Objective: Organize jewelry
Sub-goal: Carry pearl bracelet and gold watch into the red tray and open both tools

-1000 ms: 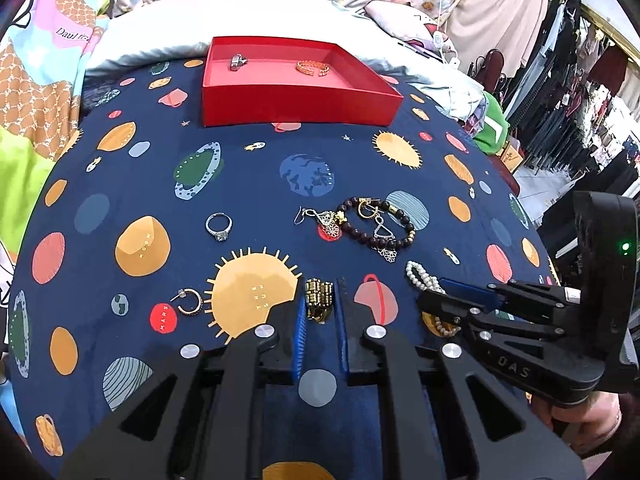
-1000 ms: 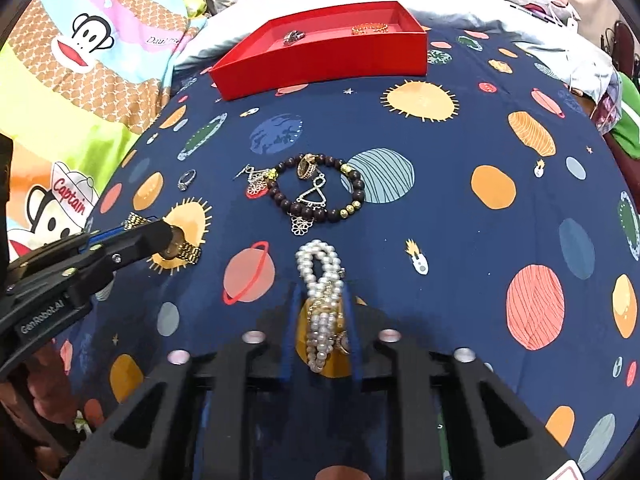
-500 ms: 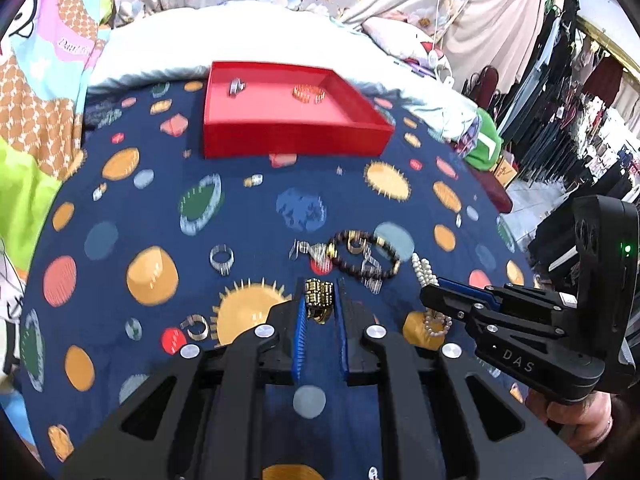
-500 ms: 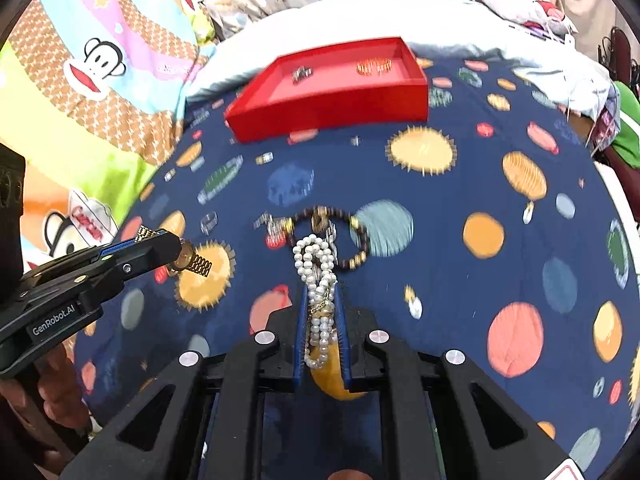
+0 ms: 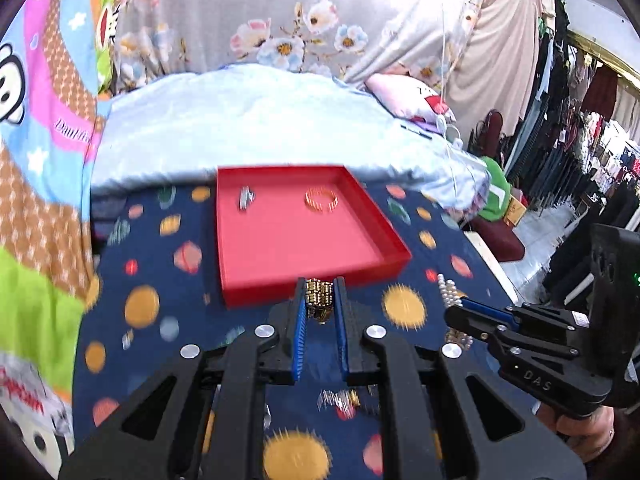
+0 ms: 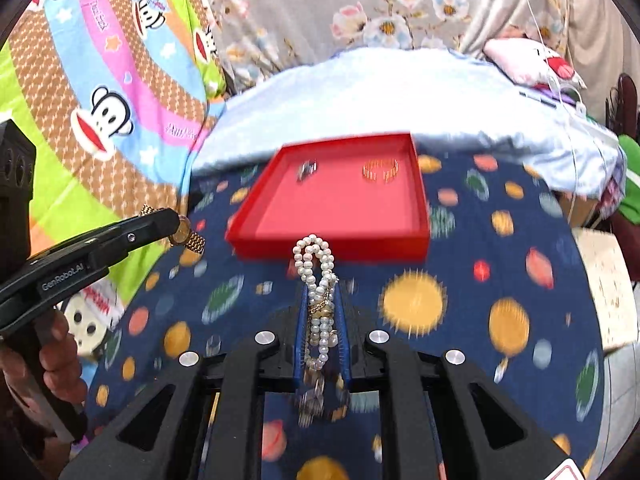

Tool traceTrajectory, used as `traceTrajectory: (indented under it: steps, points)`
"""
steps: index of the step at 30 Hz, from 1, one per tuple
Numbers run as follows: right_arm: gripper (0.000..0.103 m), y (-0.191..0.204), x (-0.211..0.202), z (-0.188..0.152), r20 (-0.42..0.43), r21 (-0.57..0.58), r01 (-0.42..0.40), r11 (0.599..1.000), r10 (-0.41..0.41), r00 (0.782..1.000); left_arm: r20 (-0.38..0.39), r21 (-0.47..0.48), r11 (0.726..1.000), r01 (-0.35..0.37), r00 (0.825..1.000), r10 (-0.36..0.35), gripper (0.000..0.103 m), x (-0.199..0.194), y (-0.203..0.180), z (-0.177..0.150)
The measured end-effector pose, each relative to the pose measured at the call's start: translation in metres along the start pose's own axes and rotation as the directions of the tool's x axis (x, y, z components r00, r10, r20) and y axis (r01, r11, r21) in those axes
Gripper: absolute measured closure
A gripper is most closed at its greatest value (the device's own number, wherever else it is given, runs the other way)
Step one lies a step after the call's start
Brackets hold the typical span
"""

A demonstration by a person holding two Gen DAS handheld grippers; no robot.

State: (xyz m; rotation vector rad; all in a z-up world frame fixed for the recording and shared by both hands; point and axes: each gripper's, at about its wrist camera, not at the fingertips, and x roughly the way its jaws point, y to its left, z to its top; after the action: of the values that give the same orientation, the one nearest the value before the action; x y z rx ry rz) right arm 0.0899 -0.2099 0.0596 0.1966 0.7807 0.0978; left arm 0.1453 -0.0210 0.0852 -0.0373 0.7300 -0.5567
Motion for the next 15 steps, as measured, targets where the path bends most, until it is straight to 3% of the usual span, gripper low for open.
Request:
traceTrajectory:
  steps: [7,15]
  points:
    - [0.091,-0.021,0.042,0.065,0.028,0.017,0.001,1.000,-0.002,1.000,0.014,0.005,1.000,-0.022,1.000,0.022,0.091,0.051,0.016,0.051]
    - [0.090,-0.049,0.123,0.098,-0.054,0.062,0.022,0.998,-0.018,0.998,-0.025,-0.024,0.999,-0.044,0.999,0.044,0.091,0.127,0.035,0.076]
